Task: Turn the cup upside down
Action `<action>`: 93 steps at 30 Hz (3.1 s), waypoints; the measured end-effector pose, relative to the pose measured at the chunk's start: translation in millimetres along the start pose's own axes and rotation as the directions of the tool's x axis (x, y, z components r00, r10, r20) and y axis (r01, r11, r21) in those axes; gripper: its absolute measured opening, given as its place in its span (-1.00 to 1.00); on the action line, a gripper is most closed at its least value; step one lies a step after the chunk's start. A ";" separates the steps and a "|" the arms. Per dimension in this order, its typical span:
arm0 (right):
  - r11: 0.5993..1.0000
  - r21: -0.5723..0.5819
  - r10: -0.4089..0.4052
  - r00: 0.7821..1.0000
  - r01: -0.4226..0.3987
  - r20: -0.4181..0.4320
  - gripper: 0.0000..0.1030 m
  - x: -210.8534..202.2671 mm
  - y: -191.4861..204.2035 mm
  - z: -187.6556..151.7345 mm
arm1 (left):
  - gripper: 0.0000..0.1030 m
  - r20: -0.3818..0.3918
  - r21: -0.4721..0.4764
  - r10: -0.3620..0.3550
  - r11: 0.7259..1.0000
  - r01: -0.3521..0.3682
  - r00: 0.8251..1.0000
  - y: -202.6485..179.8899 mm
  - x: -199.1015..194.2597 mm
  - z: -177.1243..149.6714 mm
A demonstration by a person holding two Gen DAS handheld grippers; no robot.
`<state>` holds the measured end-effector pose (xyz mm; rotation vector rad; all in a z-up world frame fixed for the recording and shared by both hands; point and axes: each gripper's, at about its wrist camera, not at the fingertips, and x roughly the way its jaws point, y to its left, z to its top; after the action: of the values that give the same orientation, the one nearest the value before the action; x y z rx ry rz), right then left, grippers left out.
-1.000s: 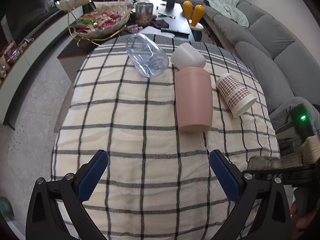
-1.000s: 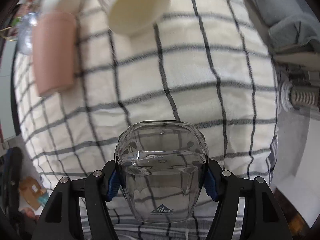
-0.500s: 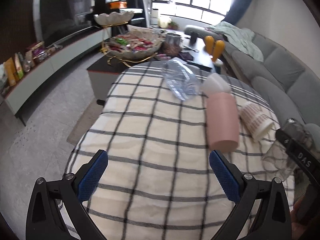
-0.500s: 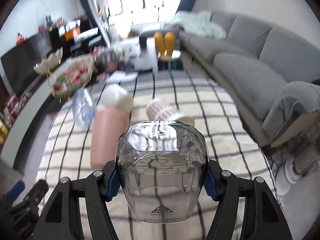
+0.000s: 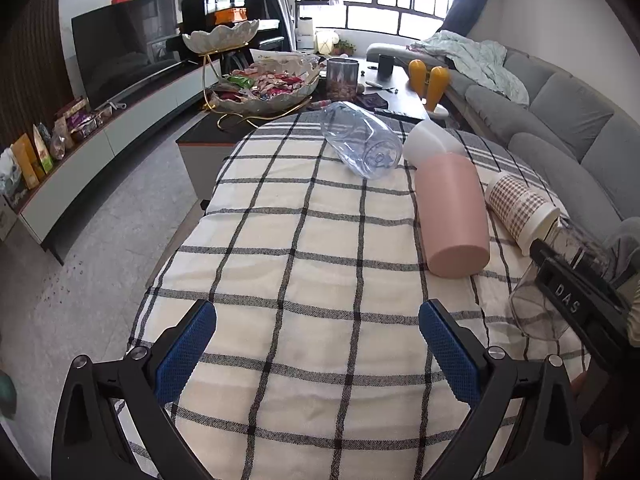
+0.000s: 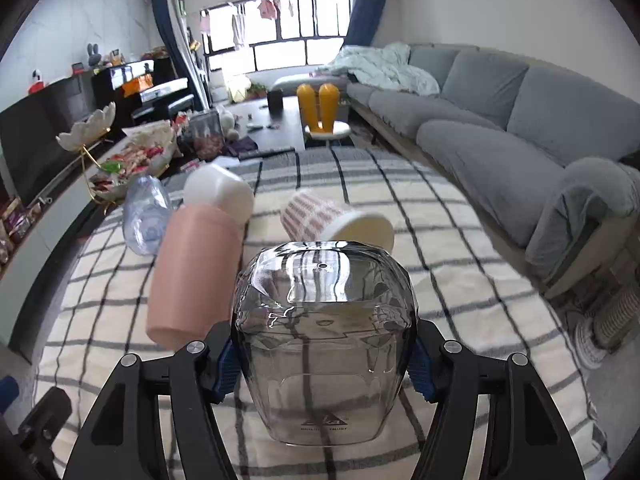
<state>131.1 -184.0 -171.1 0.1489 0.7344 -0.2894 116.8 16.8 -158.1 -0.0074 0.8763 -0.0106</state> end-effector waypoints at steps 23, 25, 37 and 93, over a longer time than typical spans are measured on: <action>0.998 -0.056 -0.008 0.999 0.006 -0.034 0.71 -40.1 -2.5 -8.2 | 1.00 -0.014 0.003 -0.015 1.000 0.015 1.000 0.2 -34.3 -2.9; 0.999 -0.049 -0.010 0.999 0.008 -0.034 0.73 -52.7 -7.4 -4.0 | 1.00 -0.006 0.000 -0.021 1.000 0.021 1.000 0.4 -42.7 -0.8; 0.999 -0.041 0.006 1.000 -0.005 0.010 0.85 -150.4 -37.9 17.6 | 1.00 0.082 0.027 -0.066 0.998 0.064 0.994 -11.9 -119.9 5.4; 0.999 -0.039 0.032 0.994 -0.028 0.103 0.93 -246.3 -59.1 26.8 | 1.00 0.140 0.095 -0.011 0.995 -0.002 0.990 -27.1 -197.5 -0.4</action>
<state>-43.8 -195.4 13.7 0.1089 0.6334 -0.2528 -10.1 -7.9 -6.3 0.0782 0.7345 -0.0553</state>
